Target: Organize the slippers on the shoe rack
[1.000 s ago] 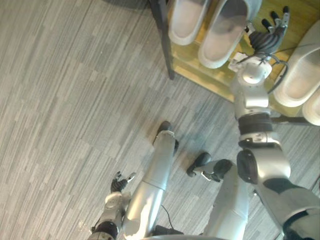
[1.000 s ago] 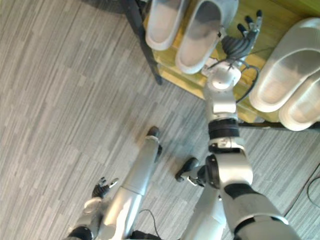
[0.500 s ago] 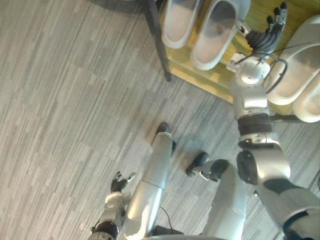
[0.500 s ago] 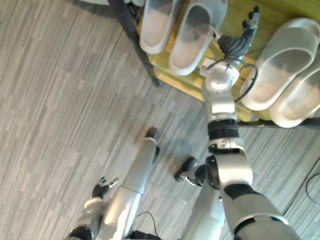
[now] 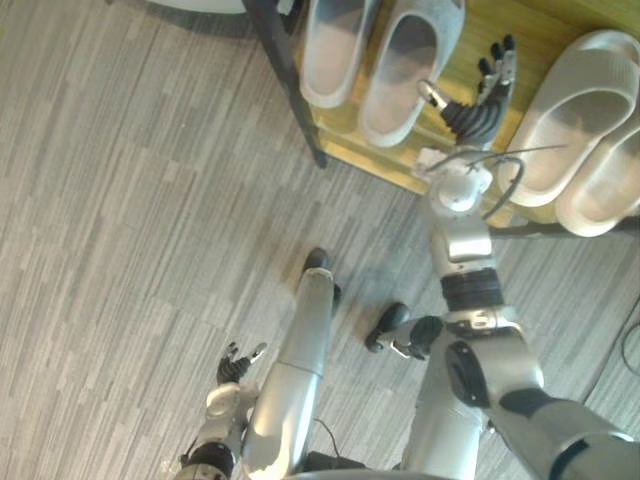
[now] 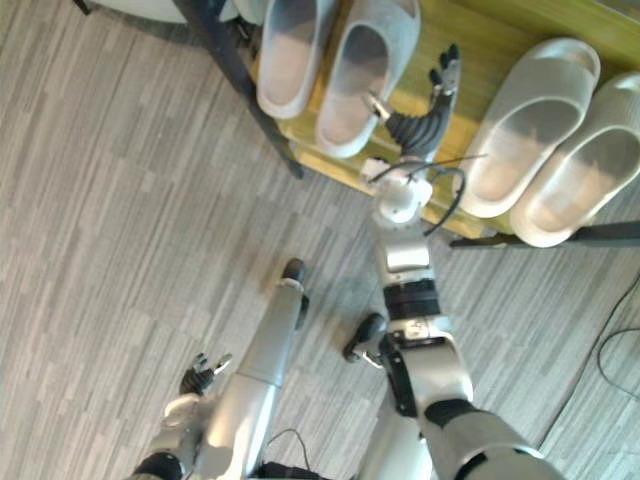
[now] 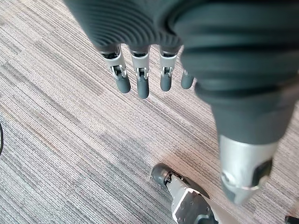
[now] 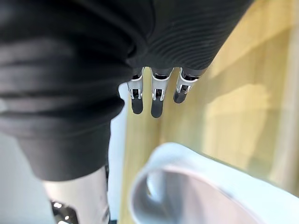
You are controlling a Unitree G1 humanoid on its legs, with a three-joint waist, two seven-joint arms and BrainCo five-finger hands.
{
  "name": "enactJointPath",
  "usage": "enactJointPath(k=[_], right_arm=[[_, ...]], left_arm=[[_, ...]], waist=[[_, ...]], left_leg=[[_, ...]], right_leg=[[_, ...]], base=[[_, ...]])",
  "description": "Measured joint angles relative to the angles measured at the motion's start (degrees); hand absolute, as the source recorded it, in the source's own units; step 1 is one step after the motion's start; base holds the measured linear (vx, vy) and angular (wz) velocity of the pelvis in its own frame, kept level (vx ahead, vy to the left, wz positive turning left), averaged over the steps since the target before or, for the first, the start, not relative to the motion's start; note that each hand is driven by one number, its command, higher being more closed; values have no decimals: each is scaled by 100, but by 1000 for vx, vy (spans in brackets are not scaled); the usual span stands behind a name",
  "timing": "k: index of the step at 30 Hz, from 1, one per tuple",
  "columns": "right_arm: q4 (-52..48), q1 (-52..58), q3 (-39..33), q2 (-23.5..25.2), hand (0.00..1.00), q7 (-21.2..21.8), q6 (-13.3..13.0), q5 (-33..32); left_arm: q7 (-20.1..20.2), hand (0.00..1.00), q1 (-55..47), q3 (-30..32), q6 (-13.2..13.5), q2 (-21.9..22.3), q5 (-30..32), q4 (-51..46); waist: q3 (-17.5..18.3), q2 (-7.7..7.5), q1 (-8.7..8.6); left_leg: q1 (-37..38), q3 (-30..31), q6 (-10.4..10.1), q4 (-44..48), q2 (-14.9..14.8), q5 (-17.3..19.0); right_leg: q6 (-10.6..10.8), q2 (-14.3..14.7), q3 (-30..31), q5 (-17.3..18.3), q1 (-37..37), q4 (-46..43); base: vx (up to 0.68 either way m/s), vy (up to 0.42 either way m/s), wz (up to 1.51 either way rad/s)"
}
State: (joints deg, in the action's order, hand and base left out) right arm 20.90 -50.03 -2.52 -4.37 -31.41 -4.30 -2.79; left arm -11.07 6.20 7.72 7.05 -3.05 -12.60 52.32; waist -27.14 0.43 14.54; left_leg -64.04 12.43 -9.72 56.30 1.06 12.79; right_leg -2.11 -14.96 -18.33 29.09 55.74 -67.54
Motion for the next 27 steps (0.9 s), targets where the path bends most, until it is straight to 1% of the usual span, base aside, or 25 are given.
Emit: enactJointPath(k=[2, 5, 7, 10, 11, 15, 19, 21, 23, 25, 27], right_arm=[[12, 93, 61, 105, 0, 118, -35, -205], [48, 150, 57, 198, 0, 260, -79, -464], [113, 147, 63, 198, 0, 426, -169, -633], [281, 132, 49, 188, 0, 513, -295, -781], [300, 98, 48, 180, 0, 588, -335, -1005], [529, -55, 46, 115, 0, 675, -489, -1381], [767, -314, 46, -66, 0, 791, -489, -1643], [801, -394, 47, -71, 0, 792, -488, -1758], [884, -439, 41, -90, 0, 780, -517, -1759], [944, -474, 41, -168, 0, 783, -526, -1765], [1004, -536, 40, -276, 0, 786, -483, -1794]], left_arm=[[0, 0, 1, 34, -1, -11, -4, -3], [0, 0, 1, 55, -1, -11, -4, -2], [3, 0, 2, 154, -1, 12, -5, -1], [7, 0, 2, 217, -1, 26, -6, 3], [8, 0, 2, 237, -1, 33, -10, 4], [11, 0, 2, 243, 0, 35, -102, 14], [13, 0, 3, 242, 0, 46, -103, 17], [13, 0, 3, 243, 0, 50, -102, 22], [13, 0, 3, 244, 1, 56, -103, 24], [16, 0, 4, 242, 0, 55, -102, 33], [20, 0, 4, 240, 4, 58, -102, 39]], waist=[[-22, -39, -7], [-25, -46, -8], [-30, -55, -8], [-31, -57, -5], [-31, -57, -4], [-32, -57, 13], [-32, -57, 76], [-32, -56, 99], [-32, -56, 107], [-33, -54, 114], [-36, -49, 145]], left_leg=[[0, 0, 0, 0, -1, 0], [1, 3, 1, 8, 2, 0], [15, 13, 1, 11, 11, 0], [40, 57, 2, 10, 28, 0], [35, 58, 8, 5, 35, 3], [17, 79, 27, 1, 53, 8], [-14, 144, 17, 2, 79, 0], [-25, 166, 11, 2, 98, -4], [-26, 186, 6, 7, 144, -8], [-32, 198, 7, 12, 149, -9], [-39, 205, 12, 12, 156, -12]], right_leg=[[5, 2, -2, -3, -5, 8], [21, 1, -6, -11, -19, 18], [22, -2, -16, -12, -45, 19], [25, -4, -54, -10, -98, 37], [27, -8, -55, -9, -93, 37], [26, -22, -82, -9, -93, 36], [31, -41, -159, -5, -99, 28], [48, -65, -185, 9, -98, 10], [109, -113, -194, 45, -101, -32], [110, -113, -205, 46, -105, -33], [110, -121, -214, 46, -105, -33]], base=[[0, 0, 0], [0, 0, 0], [-1, 10, 2], [-4, 15, 5], [0, 0, 0], [0, 0, 0], [1, 8, 6], [5, 8, 8], [4, 12, 12], [0, 7, 3], [0, 0, 0]])
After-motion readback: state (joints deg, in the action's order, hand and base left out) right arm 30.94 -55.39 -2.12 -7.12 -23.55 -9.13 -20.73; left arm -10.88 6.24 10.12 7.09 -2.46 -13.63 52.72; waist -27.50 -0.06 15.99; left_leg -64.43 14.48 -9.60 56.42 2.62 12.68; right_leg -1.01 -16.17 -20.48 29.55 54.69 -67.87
